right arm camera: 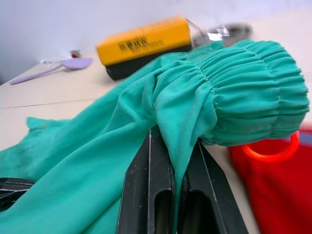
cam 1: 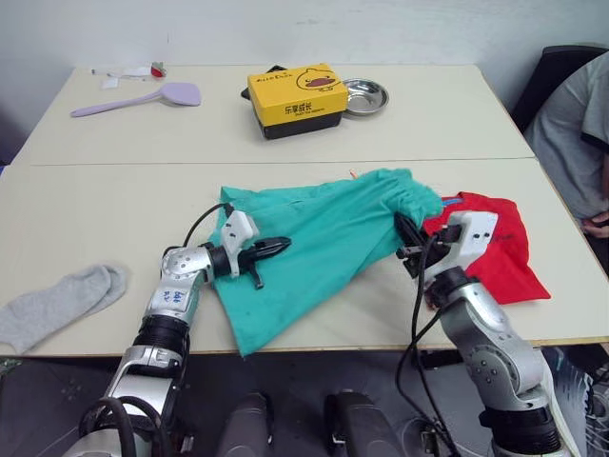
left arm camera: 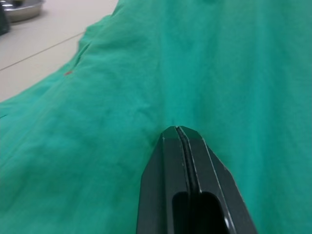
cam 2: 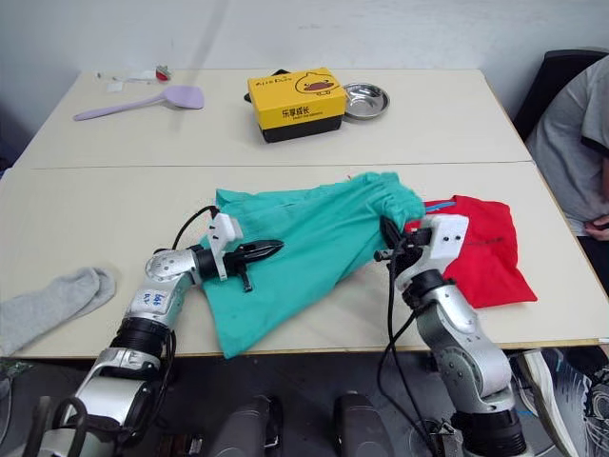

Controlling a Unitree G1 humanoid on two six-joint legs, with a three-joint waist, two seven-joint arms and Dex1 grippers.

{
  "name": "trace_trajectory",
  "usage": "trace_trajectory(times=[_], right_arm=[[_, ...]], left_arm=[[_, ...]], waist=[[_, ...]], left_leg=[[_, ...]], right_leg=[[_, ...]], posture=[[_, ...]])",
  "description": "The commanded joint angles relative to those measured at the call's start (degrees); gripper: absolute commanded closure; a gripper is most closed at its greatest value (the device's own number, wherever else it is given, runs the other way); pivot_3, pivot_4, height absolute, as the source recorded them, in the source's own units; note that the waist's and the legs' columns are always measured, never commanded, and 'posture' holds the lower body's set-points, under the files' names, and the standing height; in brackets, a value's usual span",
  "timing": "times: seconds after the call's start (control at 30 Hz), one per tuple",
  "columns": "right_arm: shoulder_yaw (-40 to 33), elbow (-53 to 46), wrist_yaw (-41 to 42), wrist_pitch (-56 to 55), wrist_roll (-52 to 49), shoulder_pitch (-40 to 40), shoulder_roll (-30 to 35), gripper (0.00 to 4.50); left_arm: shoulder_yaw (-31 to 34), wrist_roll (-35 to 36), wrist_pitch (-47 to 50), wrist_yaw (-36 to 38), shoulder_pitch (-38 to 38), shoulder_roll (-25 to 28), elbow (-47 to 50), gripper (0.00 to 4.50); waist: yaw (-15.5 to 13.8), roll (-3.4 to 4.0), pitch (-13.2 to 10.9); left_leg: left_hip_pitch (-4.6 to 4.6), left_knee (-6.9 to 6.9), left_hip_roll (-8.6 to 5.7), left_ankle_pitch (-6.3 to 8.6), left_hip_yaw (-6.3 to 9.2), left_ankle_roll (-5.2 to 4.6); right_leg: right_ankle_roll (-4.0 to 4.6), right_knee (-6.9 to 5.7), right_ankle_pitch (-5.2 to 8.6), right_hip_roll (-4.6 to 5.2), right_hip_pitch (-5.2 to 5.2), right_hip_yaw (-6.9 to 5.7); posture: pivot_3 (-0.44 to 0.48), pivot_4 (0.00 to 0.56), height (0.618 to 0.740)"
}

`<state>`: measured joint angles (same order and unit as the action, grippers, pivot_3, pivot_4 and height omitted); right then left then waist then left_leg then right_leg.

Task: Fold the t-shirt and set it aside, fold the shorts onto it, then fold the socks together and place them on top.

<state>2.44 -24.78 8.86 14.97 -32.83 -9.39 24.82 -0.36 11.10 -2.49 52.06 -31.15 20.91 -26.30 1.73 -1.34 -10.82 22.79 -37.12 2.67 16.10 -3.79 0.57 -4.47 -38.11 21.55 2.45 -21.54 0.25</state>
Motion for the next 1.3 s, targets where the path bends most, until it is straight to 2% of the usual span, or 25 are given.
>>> trace_trajectory(times=[0.03, 0.2, 0.37, 0.57, 0.67, 0.8, 1.0, 1.13, 1.2, 1.23, 1.3], right_arm=[[5.1, -4.6, 10.6, -4.2, 6.0, -3.9, 2.9, 4.46], [12.8, -0.8, 20.6, -3.7, 9.5, -11.7, 1.4, 4.46], [18.9, 5.3, 28.1, -2.3, 12.1, -18.0, -2.5, 4.46], [24.9, 14.0, 31.8, 0.0, 17.0, -20.3, -6.6, 4.46], [24.5, 19.2, 32.2, -0.7, 18.1, -20.1, -9.4, 4.46], [23.3, 19.2, 39.8, 0.8, 14.5, -20.2, -8.7, 3.57], [16.8, 13.4, 53.6, 3.3, 2.2, -19.3, -4.4, 1.51], [10.2, 12.6, 54.9, 9.2, -4.9, -20.2, -1.6, 1.51], [8.4, 15.2, 51.9, 8.3, -3.2, -21.0, -3.0, 1.94], [9.0, 17.6, 50.0, 4.7, 1.1, -21.6, -4.1, 2.18], [10.7, 21.3, 47.5, -0.4, 7.3, -22.5, -5.7, 2.86]], left_arm=[[2.2, 2.4, 6.4, -2.8, 2.2, 1.4, 8.6, 4.50], [2.2, 2.1, 13.0, -4.5, 5.7, 3.7, 13.7, 4.50], [1.7, 1.1, 15.0, -6.7, 8.5, 4.6, 15.2, 4.50], [4.9, 3.3, 16.2, -7.0, 13.9, 7.5, 20.1, 4.50], [6.8, 6.3, 16.6, -5.2, 16.1, 8.9, 23.7, 4.50], [11.7, 10.0, 18.6, -2.7, 18.4, 14.0, 28.2, 4.50], [19.2, 21.1, 30.9, 2.7, 18.8, 23.7, 35.6, 4.50], [22.1, 23.9, 36.9, 6.5, 17.7, 31.6, 34.5, 4.50], [22.9, 26.3, 40.0, 8.7, 17.2, 34.2, 33.7, 4.50], [23.0, 26.7, 39.9, 9.8, 16.9, 34.8, 33.3, 4.50], [22.1, 26.8, 38.0, 10.6, 14.7, 33.8, 31.7, 4.50]], waist=[[0.2, 0.00, 0.0], [0.2, 0.00, 0.0], [0.0, -0.01, 0.0], [0.3, -0.01, 0.0], [0.7, -0.01, 0.0], [0.7, -0.02, 0.0], [0.9, -0.02, 0.0], [0.9, -0.02, 0.0], [1.1, -0.02, 0.0], [1.4, -0.02, 0.0], [1.6, 0.01, 0.0]], left_leg=[[-0.01, -0.01, 0.02, 0.00, 0.00, 0.00], [-0.07, -0.01, 0.04, -0.04, 0.04, 0.06], [-0.12, -0.03, 0.01, -0.04, 0.06, 0.06], [-0.12, -0.04, -0.03, -0.02, 0.04, 0.03], [-0.15, 0.02, -0.01, -0.03, 0.04, 0.05], [-0.12, 0.03, 0.01, -0.03, 0.09, 0.06], [-0.09, 0.07, -0.02, 0.00, 0.16, 0.07], [-0.07, 0.09, -0.04, 0.02, 0.22, 0.05], [-0.06, 0.13, -0.02, 0.02, 0.24, 0.05], [-0.07, 0.16, -0.02, 0.01, 0.24, 0.06], [-0.12, 0.24, -0.01, -0.01, 0.21, 0.11]], right_leg=[[0.00, -0.01, 0.00, -0.01, 0.00, -0.01], [0.02, -0.14, -0.01, -0.03, 0.00, -0.05], [0.05, -0.21, -0.02, 0.03, 0.02, -0.07], [0.08, -0.17, -0.04, 0.15, 0.03, -0.09], [0.13, -0.21, -0.02, 0.15, 0.02, -0.13], [0.17, -0.18, -0.02, 0.15, 0.00, -0.19], [0.18, -0.09, -0.02, 0.21, 0.04, -0.24], [0.28, 0.08, -0.08, 0.25, 0.08, -0.29], [0.33, 0.10, -0.10, 0.25, 0.07, -0.32], [0.37, 0.11, -0.09, 0.25, 0.06, -0.33], [0.44, 0.09, -0.07, 0.24, 0.05, -0.33]], posture=[[0.000, 0.150, 0.740], [0.000, 0.150, 0.740], [0.000, 0.150, 0.740], [0.000, 0.150, 0.740], [0.000, 0.150, 0.740], [0.000, 0.150, 0.740], [0.000, 0.150, 0.740], [0.000, 0.150, 0.740], [0.000, 0.150, 0.740], [0.000, 0.150, 0.740], [0.000, 0.150, 0.740]])
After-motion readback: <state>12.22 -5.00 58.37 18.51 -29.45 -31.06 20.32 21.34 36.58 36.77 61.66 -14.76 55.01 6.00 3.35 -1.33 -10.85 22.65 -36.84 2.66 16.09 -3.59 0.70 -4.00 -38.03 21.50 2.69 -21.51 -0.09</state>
